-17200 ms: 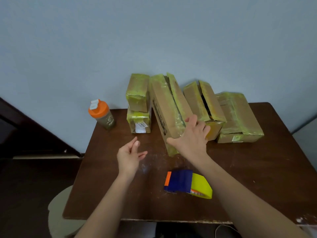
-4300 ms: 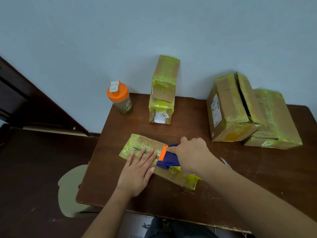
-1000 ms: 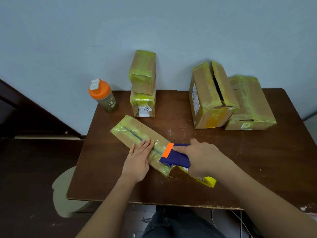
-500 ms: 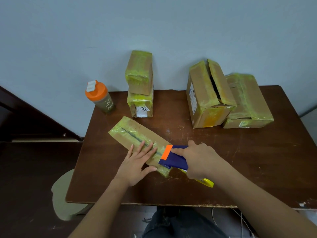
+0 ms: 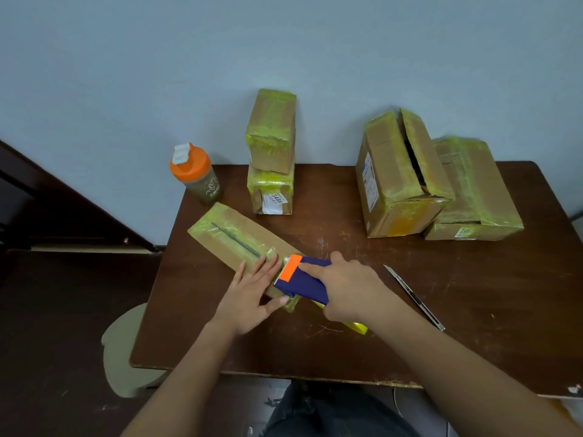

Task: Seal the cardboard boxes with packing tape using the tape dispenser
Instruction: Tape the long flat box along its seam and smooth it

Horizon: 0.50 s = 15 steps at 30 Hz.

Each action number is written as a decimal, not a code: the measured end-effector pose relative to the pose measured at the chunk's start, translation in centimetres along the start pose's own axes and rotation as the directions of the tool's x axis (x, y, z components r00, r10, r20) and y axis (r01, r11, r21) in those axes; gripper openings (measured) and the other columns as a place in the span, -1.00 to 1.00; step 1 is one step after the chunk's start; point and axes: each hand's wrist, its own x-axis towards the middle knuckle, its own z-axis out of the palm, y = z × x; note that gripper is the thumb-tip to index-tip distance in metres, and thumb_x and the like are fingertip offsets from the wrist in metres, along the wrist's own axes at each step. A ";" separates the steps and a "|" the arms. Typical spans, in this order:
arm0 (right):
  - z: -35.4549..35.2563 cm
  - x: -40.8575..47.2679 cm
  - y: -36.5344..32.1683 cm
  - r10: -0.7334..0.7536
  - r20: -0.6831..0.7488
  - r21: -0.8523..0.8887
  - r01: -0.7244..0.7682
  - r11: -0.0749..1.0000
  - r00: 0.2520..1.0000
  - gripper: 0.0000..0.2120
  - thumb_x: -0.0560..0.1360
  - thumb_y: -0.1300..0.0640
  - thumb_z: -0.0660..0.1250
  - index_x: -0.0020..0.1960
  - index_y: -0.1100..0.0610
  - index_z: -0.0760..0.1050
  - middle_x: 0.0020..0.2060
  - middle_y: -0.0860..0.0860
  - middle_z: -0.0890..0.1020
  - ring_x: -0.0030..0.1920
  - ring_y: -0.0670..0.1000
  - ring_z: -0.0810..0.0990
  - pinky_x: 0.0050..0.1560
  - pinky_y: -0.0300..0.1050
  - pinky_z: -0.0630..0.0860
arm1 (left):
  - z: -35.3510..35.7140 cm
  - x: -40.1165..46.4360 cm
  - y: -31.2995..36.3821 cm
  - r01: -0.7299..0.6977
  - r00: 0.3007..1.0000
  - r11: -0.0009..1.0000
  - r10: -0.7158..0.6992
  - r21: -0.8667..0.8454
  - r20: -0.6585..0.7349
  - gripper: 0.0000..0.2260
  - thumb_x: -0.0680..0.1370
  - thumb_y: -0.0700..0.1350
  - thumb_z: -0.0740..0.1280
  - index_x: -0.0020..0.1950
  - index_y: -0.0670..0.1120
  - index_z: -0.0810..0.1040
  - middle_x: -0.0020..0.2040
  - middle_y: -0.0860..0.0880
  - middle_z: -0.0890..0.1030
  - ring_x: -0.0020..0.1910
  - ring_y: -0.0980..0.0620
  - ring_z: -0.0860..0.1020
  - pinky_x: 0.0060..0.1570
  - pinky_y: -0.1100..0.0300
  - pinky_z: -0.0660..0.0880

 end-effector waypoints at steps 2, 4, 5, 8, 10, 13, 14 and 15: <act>0.1 0.1 -0.1 0.000 -0.003 -0.011 0.000 1.000 1.000 -0.15 0.48 -0.02 0.41 0.56 -0.20 -0.07 0.36 0.13 0.27 0.23 0.19 0.44 0.11 0.02 0.48 | 0.3 0.1 -0.2 0.011 1.000 0.999 -0.011 0.035 0.009 -0.30 0.53 0.36 0.01 0.57 0.14 -0.15 0.53 0.24 -0.20 0.51 0.23 -0.26 0.48 0.07 -0.33; 0.2 0.1 -0.1 -0.004 -0.019 -0.019 0.004 1.000 1.000 -0.14 0.48 -0.03 0.41 0.56 -0.20 -0.07 0.37 0.13 0.26 0.23 0.19 0.45 0.12 0.03 0.49 | 0.4 0.0 -0.4 0.011 1.000 1.000 -0.011 0.010 0.005 -0.32 0.54 0.34 0.04 0.57 0.15 -0.15 0.54 0.24 -0.19 0.51 0.24 -0.26 0.49 0.07 -0.32; 0.3 -0.1 -0.2 -0.007 -0.024 -0.022 0.007 1.000 1.000 -0.14 0.48 -0.04 0.41 0.56 -0.20 -0.08 0.37 0.13 0.26 0.23 0.19 0.44 0.13 0.04 0.49 | 0.4 -0.1 -0.5 0.010 1.000 1.000 -0.010 -0.002 0.004 -0.32 0.55 0.33 0.05 0.57 0.15 -0.14 0.54 0.24 -0.18 0.51 0.24 -0.26 0.49 0.08 -0.32; 0.6 -0.6 0.0 -0.008 -0.033 -0.029 0.007 1.000 0.999 -0.14 0.49 -0.05 0.40 0.57 -0.21 -0.10 0.39 0.13 0.23 0.25 0.20 0.43 0.14 0.04 0.49 | 0.5 -0.2 -0.7 0.008 1.000 1.000 -0.008 -0.004 0.000 -0.30 0.51 0.40 -0.02 0.56 0.17 -0.15 0.54 0.25 -0.18 0.51 0.25 -0.26 0.47 0.10 -0.33; 0.8 -1.0 0.3 -0.006 -0.037 -0.024 0.006 1.000 0.999 -0.14 0.49 -0.06 0.41 0.56 -0.22 -0.11 0.39 0.12 0.23 0.26 0.19 0.42 0.14 0.03 0.49 | 0.4 -0.2 -0.7 0.013 1.000 1.000 -0.013 0.000 0.005 -0.25 0.44 0.47 -0.11 0.55 0.19 -0.16 0.53 0.26 -0.19 0.51 0.26 -0.26 0.45 0.12 -0.35; 1.0 -1.8 0.8 0.001 -0.032 -0.008 -0.001 1.000 0.999 -0.12 0.48 -0.06 0.42 0.56 -0.25 -0.12 0.39 0.11 0.22 0.26 0.18 0.41 0.15 0.03 0.49 | 0.1 -0.1 -0.7 0.014 1.000 1.000 -0.014 -0.004 0.020 -0.23 0.41 0.49 -0.11 0.54 0.22 -0.16 0.53 0.25 -0.16 0.51 0.25 -0.24 0.45 0.12 -0.36; 1.1 -2.0 1.0 0.000 -0.029 -0.009 0.000 1.000 1.000 -0.11 0.48 -0.05 0.42 0.56 -0.25 -0.12 0.40 0.11 0.21 0.27 0.18 0.41 0.15 0.03 0.49 | 0.0 0.0 -0.6 0.012 1.000 1.000 -0.012 0.000 0.023 -0.24 0.41 0.48 -0.09 0.54 0.22 -0.16 0.54 0.25 -0.16 0.51 0.25 -0.24 0.46 0.11 -0.35; 1.2 -2.3 1.2 -0.001 -0.027 -0.013 0.001 1.000 1.000 -0.11 0.48 -0.05 0.43 0.55 -0.25 -0.13 0.40 0.11 0.21 0.27 0.18 0.41 0.15 0.03 0.49 | 0.0 0.0 -0.6 0.012 1.000 1.000 -0.012 0.008 0.026 -0.25 0.42 0.47 -0.08 0.55 0.22 -0.15 0.54 0.24 -0.15 0.51 0.25 -0.24 0.47 0.09 -0.34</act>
